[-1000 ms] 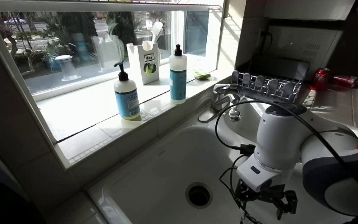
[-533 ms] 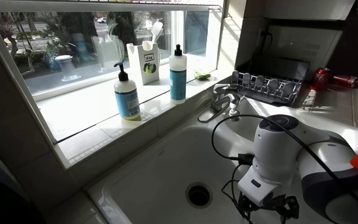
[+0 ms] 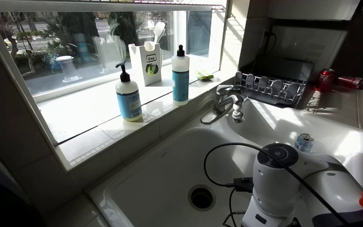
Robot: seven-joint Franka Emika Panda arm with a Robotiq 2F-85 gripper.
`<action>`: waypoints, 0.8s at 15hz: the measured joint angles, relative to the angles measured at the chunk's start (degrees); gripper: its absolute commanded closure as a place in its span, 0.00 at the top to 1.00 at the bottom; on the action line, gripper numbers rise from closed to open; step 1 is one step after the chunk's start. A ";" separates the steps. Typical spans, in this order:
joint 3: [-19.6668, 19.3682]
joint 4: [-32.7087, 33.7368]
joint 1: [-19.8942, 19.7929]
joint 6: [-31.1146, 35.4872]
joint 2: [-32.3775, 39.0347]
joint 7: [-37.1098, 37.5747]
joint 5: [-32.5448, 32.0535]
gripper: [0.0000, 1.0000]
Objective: Pick up the empty clear bottle from the sink and put it on the kitchen counter
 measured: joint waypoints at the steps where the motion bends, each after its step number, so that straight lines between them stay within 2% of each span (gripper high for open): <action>1: -0.20 0.00 0.03 0.02 0.75 1.13 -2.54 1.00; 2: -0.43 0.00 0.04 0.02 1.29 2.22 -4.67 0.75; 3: -0.66 0.00 0.03 0.02 1.73 3.21 -6.52 0.74; 6: -0.90 0.13 -0.14 1.04 2.74 4.55 -9.24 0.49; 12: -0.13 0.68 -1.34 1.75 2.85 4.52 -9.58 0.12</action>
